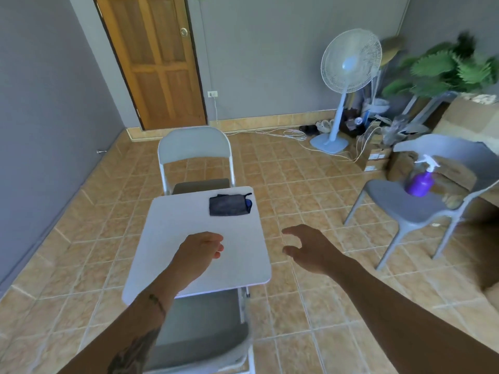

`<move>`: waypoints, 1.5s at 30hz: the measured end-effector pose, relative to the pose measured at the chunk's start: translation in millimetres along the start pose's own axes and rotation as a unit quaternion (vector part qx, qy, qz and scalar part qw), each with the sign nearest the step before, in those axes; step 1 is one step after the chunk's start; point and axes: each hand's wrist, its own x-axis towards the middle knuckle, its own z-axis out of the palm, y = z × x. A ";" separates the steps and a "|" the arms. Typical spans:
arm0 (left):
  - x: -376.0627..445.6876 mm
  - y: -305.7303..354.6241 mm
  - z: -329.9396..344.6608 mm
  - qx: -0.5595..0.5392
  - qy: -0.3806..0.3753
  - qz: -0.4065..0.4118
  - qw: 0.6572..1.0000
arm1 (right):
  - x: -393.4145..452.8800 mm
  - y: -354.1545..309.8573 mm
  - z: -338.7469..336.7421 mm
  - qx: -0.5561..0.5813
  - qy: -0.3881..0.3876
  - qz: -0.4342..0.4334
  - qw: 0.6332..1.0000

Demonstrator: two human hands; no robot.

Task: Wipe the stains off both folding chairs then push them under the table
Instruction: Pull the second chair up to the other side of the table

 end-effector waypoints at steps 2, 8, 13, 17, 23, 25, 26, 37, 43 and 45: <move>22.3 33.2 32.3 0.000 0.005 -0.003 1.000 | 18.3 25.8 -44.7 -0.014 -0.005 -0.005 1.000; 81.1 128.2 102.1 -0.028 0.008 0.020 0.999 | 87.4 78.1 -163.9 -0.060 0.013 -0.023 0.998; 163.5 182.3 132.6 -0.122 0.050 -0.012 0.991 | 160.4 103.2 -219.1 -0.063 0.024 -0.041 0.997; 249.5 205.9 143.6 -0.123 0.054 -0.017 0.991 | 240.6 112.8 -244.7 -0.072 0.013 -0.056 0.996; 400.7 234.7 132.3 -0.135 0.068 -0.032 0.988 | 392.4 109.1 -280.0 -0.092 -0.008 -0.090 0.992; 448.3 247.9 123.3 -0.123 0.072 -0.032 0.989 | 444.5 103.4 -295.8 -0.100 -0.009 -0.098 0.990; 470.0 255.1 118.2 -0.112 0.078 -0.033 0.990 | 469.1 101.1 -303.7 -0.100 -0.010 -0.101 0.990; 676.8 292.1 84.3 -0.073 0.168 -0.070 0.981 | 744.0 94.4 -347.1 -0.089 -0.068 -0.169 0.979; 766.8 303.1 64.6 -0.139 0.290 -0.145 0.936 | 892.1 74.0 -365.6 -0.068 -0.152 -0.244 0.956; 788.8 307.2 57.2 -0.159 0.331 -0.167 0.915 | 937.6 56.2 -373.0 -0.073 -0.181 -0.269 0.943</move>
